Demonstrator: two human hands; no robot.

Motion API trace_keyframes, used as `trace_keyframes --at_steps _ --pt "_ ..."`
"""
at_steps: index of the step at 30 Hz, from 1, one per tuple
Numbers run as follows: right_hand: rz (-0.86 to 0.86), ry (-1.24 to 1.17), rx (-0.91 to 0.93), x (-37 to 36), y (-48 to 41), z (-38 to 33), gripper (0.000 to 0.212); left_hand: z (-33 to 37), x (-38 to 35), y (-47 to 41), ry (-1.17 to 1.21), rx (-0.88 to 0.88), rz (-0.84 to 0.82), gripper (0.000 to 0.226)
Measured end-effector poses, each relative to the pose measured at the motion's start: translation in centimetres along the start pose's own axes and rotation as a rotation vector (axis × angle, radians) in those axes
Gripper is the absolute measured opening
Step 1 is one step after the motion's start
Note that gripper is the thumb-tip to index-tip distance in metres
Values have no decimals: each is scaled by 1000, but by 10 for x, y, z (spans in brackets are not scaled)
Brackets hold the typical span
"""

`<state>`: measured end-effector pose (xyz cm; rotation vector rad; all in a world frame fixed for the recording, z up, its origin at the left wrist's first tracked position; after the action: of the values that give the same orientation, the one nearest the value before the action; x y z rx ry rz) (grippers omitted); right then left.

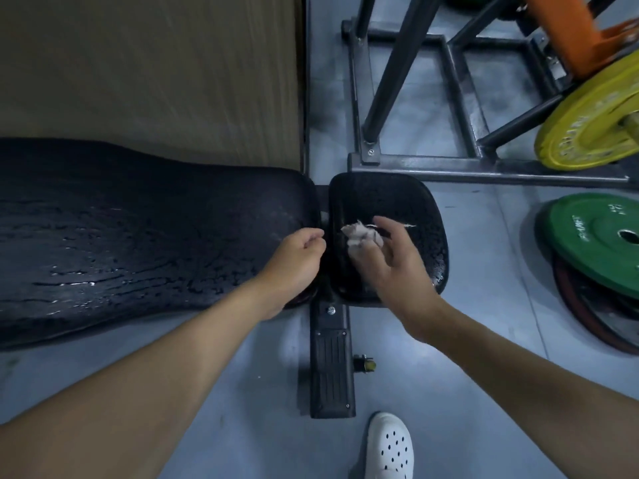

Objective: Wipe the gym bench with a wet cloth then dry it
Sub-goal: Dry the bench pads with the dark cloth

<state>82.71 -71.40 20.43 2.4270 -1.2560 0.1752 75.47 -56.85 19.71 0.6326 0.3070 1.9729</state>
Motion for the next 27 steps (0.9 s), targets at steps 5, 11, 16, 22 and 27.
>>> trace_keyframes --at_steps 5,11,16,22,27 --pt "-309 -513 -252 -92 11 -91 36 -1 90 36 647 225 -127 34" --pt "-511 -203 -91 -253 39 -186 34 -42 275 97 562 131 180 20" --pt "-371 39 30 -422 76 -265 24 -95 457 181 482 108 475 11" --pt "-523 108 116 -606 115 -328 13 -155 610 260 664 135 540 38" --pt "-593 205 159 -727 101 -351 12 -210 711 268 621 197 801 33"
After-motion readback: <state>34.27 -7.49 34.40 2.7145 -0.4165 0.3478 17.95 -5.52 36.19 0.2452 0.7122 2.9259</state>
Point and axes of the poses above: each hand's wrist, its own y-axis away from the middle knuckle, its own x-axis out of the back of the hand, z = x × y, the point moved 3 cm from there along -y, towards the middle knuckle, and after that the axes turned 1 degree about z, right-handed, at the moved point
